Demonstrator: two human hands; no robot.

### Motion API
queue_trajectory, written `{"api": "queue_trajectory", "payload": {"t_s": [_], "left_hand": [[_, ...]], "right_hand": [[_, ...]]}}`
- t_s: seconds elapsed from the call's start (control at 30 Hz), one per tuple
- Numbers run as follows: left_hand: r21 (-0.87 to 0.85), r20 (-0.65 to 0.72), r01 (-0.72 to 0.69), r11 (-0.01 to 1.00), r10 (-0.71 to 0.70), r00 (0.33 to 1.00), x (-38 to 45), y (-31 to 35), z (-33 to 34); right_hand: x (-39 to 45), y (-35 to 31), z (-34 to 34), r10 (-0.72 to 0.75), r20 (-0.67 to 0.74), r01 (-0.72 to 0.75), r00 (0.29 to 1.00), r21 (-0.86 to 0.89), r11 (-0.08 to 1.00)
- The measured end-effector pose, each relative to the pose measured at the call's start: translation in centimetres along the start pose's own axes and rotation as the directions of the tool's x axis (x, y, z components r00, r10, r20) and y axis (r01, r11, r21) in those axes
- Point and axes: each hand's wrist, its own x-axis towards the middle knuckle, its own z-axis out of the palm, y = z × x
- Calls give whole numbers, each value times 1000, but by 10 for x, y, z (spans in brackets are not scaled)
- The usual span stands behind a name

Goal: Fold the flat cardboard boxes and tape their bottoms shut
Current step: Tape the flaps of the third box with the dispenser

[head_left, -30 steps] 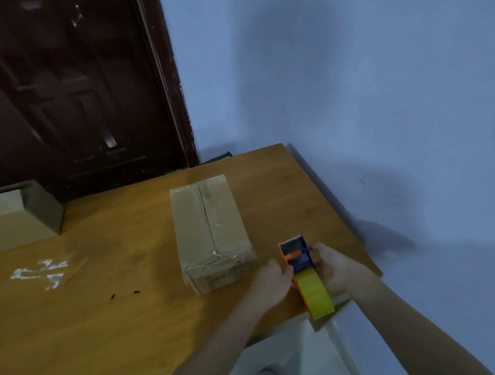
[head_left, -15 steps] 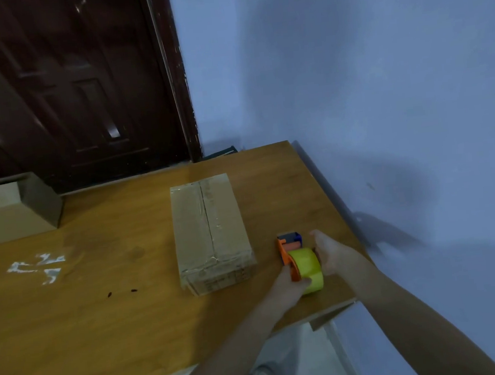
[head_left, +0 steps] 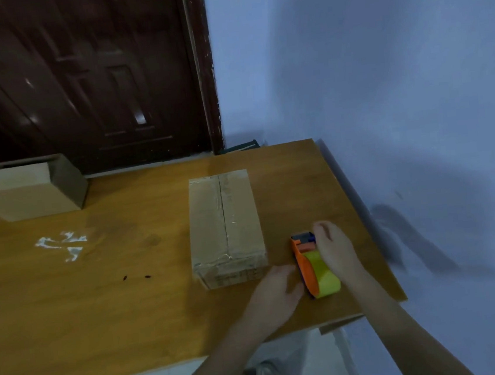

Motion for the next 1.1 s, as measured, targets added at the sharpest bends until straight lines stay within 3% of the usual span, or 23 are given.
{"api": "queue_trajectory", "payload": {"t_s": [0.07,0.13,0.2,0.23,0.3,0.37,0.5,0.63,0.7,0.77,0.9,1.1], "left_hand": [[-27,-179,-105,994,99,979,-17,-5,-19],[-27,-460,-188,982,155,874,-36,-16,-43],[-79,-640,-130,988,49,767,-43,-37,-58],[-134,-662,-65,989,-41,749,-42,-49,-63],[-295,-576,59,954,-227,785,-39,-67,-69],[-447,-456,95,890,-318,831,-34,-77,-69],[-629,-370,69,774,-376,850,-28,-87,-56],[-713,-390,0,701,-397,831,-32,-100,-62],[-731,-401,-18,683,-409,820,-37,-108,-69],[-671,-419,7,741,-387,822,-41,-117,-73],[-393,-474,55,918,-254,843,-42,-127,-77],[-248,-479,72,966,-187,858,-39,-133,-84]], "right_hand": [[-15,-9,14,-73,71,63,995,132,989],[-27,-10,31,-78,205,24,976,256,966],[-37,-12,46,-86,297,-20,951,335,942],[-39,-9,55,-89,319,-35,944,363,931],[-41,-8,70,-85,332,-63,939,409,910],[-41,-5,81,-89,349,-75,933,430,900],[-44,-5,84,-154,291,4,944,457,890],[-29,5,79,-147,362,-52,920,486,873],[-23,16,73,-189,308,35,932,444,895],[-21,21,64,-218,249,123,944,348,929],[-17,19,57,-304,269,268,914,165,949],[-12,19,60,-328,231,296,916,162,941]]}}
